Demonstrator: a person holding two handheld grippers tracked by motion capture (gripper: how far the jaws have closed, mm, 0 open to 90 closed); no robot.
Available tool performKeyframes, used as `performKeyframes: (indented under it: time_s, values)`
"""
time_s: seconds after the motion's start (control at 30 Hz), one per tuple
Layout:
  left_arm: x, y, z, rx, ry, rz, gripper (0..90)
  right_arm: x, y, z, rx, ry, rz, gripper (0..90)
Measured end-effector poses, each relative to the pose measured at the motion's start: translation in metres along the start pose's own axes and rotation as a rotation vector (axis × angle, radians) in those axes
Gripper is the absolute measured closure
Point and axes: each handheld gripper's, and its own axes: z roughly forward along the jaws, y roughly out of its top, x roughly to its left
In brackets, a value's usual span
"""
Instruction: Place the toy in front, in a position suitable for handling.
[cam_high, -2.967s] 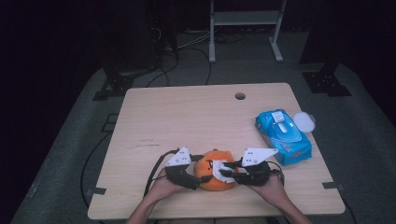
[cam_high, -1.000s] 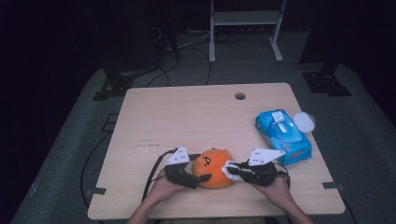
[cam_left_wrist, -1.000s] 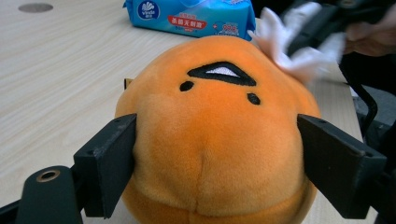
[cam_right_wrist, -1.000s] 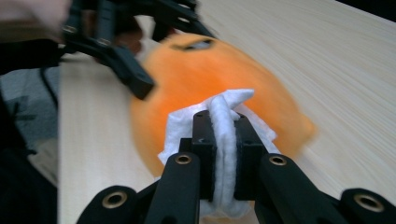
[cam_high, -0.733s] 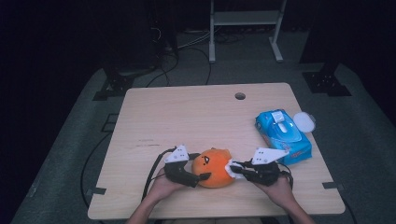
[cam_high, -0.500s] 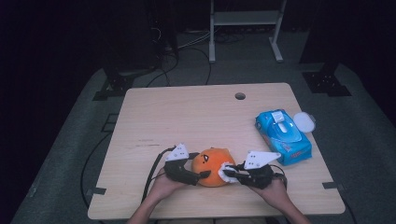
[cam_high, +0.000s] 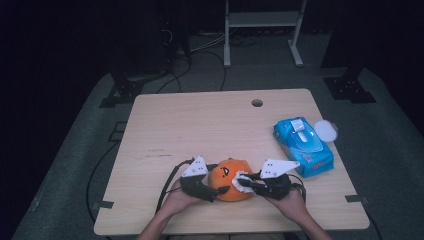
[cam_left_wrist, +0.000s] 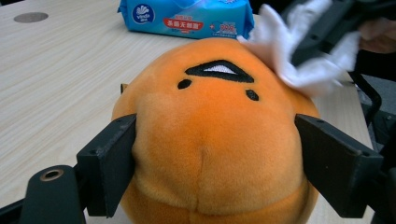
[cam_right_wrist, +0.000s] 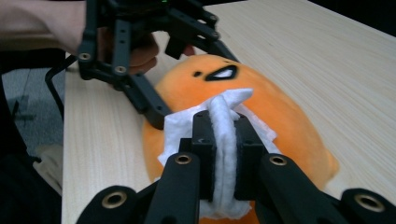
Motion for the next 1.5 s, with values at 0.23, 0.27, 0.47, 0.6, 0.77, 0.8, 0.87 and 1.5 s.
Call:
performKeyframes:
  time_s: [0.23, 0.27, 0.47, 0.6, 0.77, 0.8, 0.87, 1.5]
  values:
    - [0.001, -0.003, -0.002, -0.001, -0.012, 0.009, 17.1, -0.021, -0.015, -0.017, 0.014, -0.08, 0.076, 81.3]
    - [0.0, -0.003, -0.001, 0.001, -0.011, 0.017, 17.1, -0.024, -0.017, -0.019, 0.02, -0.085, 0.083, 81.4]
    - [0.0, -0.003, 0.002, -0.01, -0.003, 0.02, 16.9, -0.01, -0.011, -0.011, -0.014, 0.014, 0.066, 81.3]
    - [0.001, -0.003, 0.002, -0.016, 0.003, -0.003, 17.1, 0.002, -0.006, -0.002, 0.004, 0.03, 0.009, 81.2]
    - [0.001, -0.002, -0.001, -0.004, -0.013, 0.014, 16.9, -0.018, -0.013, -0.014, 0.003, -0.038, 0.075, 81.2]
    - [0.001, 0.001, -0.003, 0.006, -0.003, 0.01, 16.3, -0.022, -0.016, -0.016, 0.011, -0.049, 0.081, 81.2]
    - [0.002, 0.003, -0.006, 0.013, 0.008, -0.014, 10.4, -0.025, -0.019, -0.018, 0.013, -0.056, 0.091, 81.3]
    - [0.0, 0.005, 0.004, 0.003, -0.037, 0.056, 20.3, -0.008, -0.002, -0.006, -0.035, -0.002, 0.058, 81.3]
